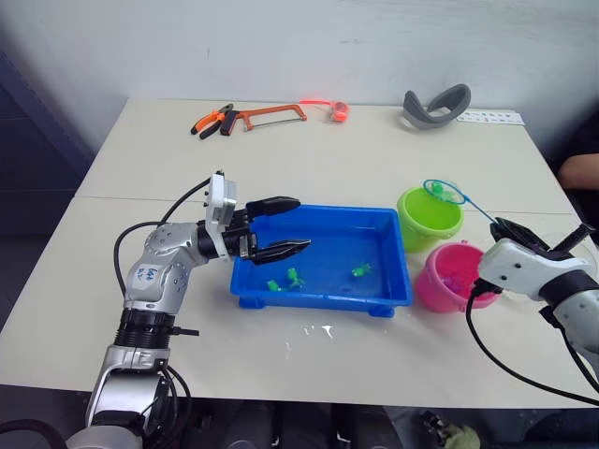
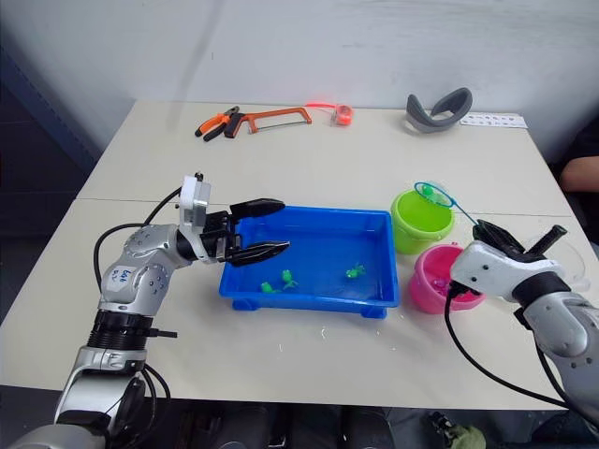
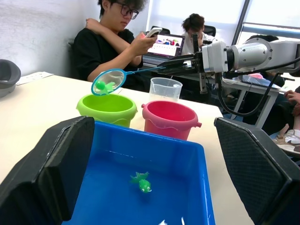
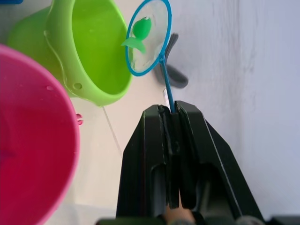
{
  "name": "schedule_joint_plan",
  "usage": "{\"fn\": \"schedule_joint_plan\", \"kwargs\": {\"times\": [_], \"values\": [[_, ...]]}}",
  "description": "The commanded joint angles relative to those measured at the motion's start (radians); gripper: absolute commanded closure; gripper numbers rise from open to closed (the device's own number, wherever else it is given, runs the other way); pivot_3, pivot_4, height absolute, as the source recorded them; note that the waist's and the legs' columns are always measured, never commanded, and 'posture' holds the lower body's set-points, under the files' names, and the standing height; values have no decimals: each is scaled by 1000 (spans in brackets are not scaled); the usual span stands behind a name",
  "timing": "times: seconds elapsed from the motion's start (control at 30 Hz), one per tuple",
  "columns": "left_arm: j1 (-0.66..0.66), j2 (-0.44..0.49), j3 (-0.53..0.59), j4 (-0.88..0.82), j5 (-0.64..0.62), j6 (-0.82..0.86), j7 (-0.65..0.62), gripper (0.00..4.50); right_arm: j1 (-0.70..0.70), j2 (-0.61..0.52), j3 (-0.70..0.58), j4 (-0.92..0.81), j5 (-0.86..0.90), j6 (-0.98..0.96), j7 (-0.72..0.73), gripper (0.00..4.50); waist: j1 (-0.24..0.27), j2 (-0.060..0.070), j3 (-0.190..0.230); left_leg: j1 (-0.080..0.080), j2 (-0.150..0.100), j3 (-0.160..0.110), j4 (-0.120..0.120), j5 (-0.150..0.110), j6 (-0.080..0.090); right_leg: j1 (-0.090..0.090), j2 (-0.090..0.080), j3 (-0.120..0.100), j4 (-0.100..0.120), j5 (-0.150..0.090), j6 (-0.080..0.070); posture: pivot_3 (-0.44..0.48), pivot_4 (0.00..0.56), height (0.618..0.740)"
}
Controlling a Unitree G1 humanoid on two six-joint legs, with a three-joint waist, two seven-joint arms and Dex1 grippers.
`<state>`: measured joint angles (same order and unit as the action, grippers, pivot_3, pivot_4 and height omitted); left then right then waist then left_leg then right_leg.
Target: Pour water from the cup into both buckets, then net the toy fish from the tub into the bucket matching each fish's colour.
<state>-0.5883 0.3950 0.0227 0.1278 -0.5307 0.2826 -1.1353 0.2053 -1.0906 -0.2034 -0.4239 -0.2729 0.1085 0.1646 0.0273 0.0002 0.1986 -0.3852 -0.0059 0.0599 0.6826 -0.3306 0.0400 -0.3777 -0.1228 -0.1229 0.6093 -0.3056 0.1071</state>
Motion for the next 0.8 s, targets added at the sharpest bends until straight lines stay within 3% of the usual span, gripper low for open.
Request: {"fn": "schedule_joint_plan", "kwargs": {"times": [0.03,0.2,0.27,0.4,0.47,0.6,0.7,0.8], "values": [[12,7,10,-41,-6,-16,-1,48,7,-27,-29,32,-166,-77,-13,4500,0,0,0,0,0,0,0,0,0,0,0,0,0,0,0,0,150,740],[19,12,12,-46,-7,-17,-1,48,-33,58,-61,46,-136,-123,15,4500,-1,0,0,0,0,0,0,0,0,0,2,2,0,0,0,0,150,740],[22,17,14,-48,-8,-18,-3,48,-72,133,-104,21,-19,-87,51,4500,-1,0,0,0,1,-1,0,1,-1,0,4,3,0,0,0,0,150,740],[39,47,33,-54,-18,-25,-30,48,-144,229,-173,-76,412,43,268,4500,-1,0,0,1,2,-1,0,1,-2,0,5,4,1,0,0,0,150,740],[52,75,44,-58,-26,-30,-59,48,-170,222,-193,-134,580,161,367,4500,-7,0,0,1,3,-1,0,1,-2,0,5,4,1,0,0,0,150,740],[96,149,65,-44,-22,-71,-145,48,-220,94,-152,-233,795,414,525,4500,-4,1,1,2,3,-1,0,1,-1,0,4,4,1,0,-1,0,150,740],[126,186,68,-35,-5,-104,-180,48,-315,8,-24,-233,732,479,544,4500,-5,1,0,2,3,-1,1,0,-1,0,3,5,2,0,-1,0,150,740],[149,189,70,-54,-8,-107,-171,48,-388,-56,129,-183,539,398,546,4500,-2,1,0,2,1,-1,1,0,0,0,-6,3,2,0,-2,0,150,740]]}}
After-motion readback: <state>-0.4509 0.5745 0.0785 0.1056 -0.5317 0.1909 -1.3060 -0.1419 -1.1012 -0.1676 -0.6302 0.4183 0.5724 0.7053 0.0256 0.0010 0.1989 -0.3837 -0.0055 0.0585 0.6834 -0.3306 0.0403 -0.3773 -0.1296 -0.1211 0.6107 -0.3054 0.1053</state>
